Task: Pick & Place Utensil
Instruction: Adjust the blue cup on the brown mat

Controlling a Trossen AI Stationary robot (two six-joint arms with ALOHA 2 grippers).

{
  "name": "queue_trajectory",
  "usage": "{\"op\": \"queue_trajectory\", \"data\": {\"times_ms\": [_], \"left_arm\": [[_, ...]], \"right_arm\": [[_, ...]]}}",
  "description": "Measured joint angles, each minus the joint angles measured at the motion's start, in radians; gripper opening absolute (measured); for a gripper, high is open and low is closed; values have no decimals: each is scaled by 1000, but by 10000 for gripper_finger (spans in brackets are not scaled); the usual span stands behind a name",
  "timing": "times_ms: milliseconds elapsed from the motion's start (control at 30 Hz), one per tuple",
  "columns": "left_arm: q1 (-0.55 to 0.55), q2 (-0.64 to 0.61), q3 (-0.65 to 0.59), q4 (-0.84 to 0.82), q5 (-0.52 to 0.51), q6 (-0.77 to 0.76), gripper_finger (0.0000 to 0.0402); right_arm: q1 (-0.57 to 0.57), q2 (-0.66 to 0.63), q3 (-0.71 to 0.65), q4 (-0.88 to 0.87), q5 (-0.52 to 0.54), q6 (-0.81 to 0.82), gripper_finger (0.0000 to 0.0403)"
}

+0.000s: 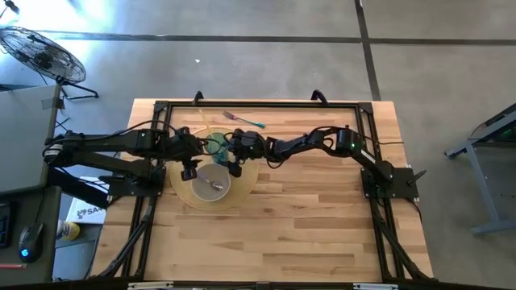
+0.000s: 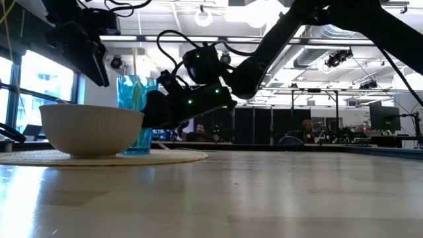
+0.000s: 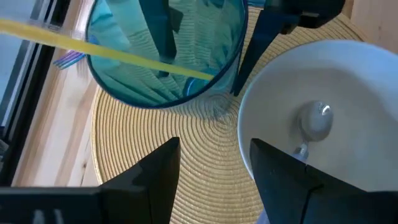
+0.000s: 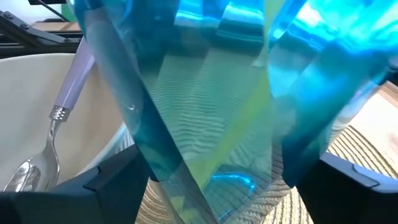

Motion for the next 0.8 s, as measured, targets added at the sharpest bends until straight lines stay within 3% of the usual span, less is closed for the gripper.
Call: {"op": "queue_trajectory", "data": {"times_ms": [200,367,667,800], "left_arm": [[0,0,0,-25,0,-2,188],[0,-24,-1,-45,7,-3,188],[0,-101,-1,-47,19,1,188],[0,-122,-1,-43,12,5,188]], "right_arm": [[4,-6,0,-11,30,8,333],[4,-18,-13,13,149,3,333],[3,-138,-219,90,372,45,333],[3,-156,-278,146,394,9,333]]}}
